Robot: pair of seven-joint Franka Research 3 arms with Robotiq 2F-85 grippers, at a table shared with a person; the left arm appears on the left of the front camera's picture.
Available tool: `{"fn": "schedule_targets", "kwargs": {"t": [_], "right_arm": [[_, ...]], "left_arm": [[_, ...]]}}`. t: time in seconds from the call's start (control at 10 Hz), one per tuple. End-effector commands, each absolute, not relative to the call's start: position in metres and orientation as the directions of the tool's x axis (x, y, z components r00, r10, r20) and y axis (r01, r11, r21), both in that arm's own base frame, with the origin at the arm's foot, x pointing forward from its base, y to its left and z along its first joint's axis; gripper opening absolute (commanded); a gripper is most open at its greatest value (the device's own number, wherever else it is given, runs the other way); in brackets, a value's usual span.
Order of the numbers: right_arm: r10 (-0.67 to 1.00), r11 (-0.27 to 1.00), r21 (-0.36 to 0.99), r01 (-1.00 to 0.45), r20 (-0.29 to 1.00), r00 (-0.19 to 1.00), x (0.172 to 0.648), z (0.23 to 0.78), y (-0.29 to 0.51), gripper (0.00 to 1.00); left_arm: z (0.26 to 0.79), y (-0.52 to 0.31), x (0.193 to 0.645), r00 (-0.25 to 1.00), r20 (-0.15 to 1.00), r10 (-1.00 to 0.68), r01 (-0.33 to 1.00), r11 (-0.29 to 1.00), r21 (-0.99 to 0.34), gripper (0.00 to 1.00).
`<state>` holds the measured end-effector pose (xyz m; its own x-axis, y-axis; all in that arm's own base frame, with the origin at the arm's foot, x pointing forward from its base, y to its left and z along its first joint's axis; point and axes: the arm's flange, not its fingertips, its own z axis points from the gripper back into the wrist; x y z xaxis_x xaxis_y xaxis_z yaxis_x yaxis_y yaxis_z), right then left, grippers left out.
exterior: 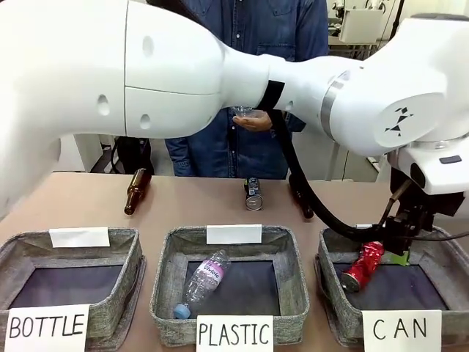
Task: Sort the can waste into the basket.
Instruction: Pick up the can waste from the table and place it in the right Fabric basket.
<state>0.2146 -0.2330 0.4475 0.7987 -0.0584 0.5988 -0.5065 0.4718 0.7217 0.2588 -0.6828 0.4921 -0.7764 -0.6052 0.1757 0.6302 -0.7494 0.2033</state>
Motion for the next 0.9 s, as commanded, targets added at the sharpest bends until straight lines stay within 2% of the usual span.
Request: {"fn": "schedule_targets", "kwargs": {"t": [0.0,0.2,0.3,0.5,0.7,0.8], "right_arm": [[-0.067,0.487,0.726,-0.485,0.585,0.808,0.213,0.452,-0.233,1.00],[-0.067,0.487,0.726,-0.485,0.585,0.808,0.213,0.452,-0.233,1.00],[-0.067,0.487,0.726,-0.485,0.585,0.808,0.213,0.452,-0.233,1.00],[-0.059,0.472,0.722,-0.506,0.599,0.799,0.214,0.448,-0.233,1.00],[-0.036,0.484,0.738,-0.470,0.553,0.832,0.243,0.466,-0.184,1.00],[-0.011,0.422,0.755,-0.502,0.558,0.830,0.256,0.481,-0.143,1.00]], "left_arm": [[0.502,-0.670,0.250,-0.767,0.119,-0.631,0.642,-0.747,0.172,1.00],[0.531,-0.626,0.228,-0.786,0.048,-0.616,0.618,-0.783,0.070,1.00],[0.555,-0.579,0.220,-0.748,0.015,-0.663,0.661,-0.743,0.103,1.00],[0.592,-0.471,0.207,-0.568,0.009,-0.823,0.811,-0.558,0.176,1.00],[0.612,-0.389,0.208,-0.266,0.016,-0.964,0.942,-0.256,0.217,1.00],[0.621,-0.339,0.207,-0.127,0.061,-0.990,0.974,-0.112,0.198,1.00]]}}
